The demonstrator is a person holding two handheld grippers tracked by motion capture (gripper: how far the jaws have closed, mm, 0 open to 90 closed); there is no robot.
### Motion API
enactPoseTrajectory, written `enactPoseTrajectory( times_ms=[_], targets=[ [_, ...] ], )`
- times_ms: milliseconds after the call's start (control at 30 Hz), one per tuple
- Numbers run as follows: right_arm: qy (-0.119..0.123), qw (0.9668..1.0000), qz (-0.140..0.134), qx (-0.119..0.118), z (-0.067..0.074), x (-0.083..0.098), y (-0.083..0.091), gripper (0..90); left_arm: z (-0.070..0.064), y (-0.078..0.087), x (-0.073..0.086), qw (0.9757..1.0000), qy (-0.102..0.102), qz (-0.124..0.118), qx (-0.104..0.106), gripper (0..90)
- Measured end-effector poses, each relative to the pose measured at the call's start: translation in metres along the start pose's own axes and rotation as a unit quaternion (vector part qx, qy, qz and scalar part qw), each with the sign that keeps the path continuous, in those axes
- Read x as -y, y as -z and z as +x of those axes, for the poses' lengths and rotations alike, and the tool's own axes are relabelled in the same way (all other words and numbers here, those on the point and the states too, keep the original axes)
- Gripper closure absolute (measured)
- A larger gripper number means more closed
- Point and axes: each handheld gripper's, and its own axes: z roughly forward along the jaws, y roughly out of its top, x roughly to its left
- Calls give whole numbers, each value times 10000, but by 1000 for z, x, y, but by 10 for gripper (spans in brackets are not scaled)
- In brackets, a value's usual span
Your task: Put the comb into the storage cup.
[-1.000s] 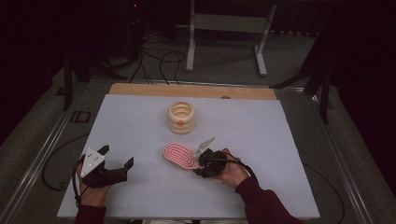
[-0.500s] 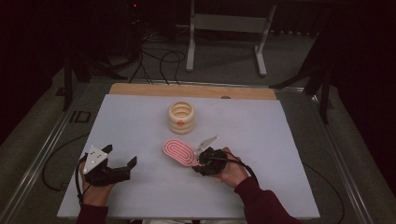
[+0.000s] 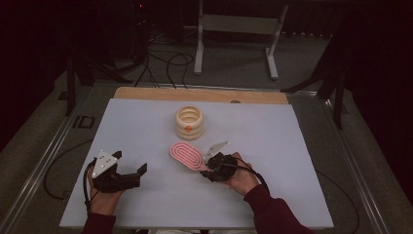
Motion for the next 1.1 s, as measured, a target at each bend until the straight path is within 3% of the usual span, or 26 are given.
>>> enactPoseTrajectory(
  times_ms=[533, 1100],
  targets=[
    [-112, 9995, -246, 184, 0, -6, 3, 701, -14, -13, -7, 9995, -62, 262, 160, 0],
    [-78, 9985, -472, 248, 2, -13, 4, 701, -32, -27, -20, 9987, 13, 212, 466, 0]
  ],
)
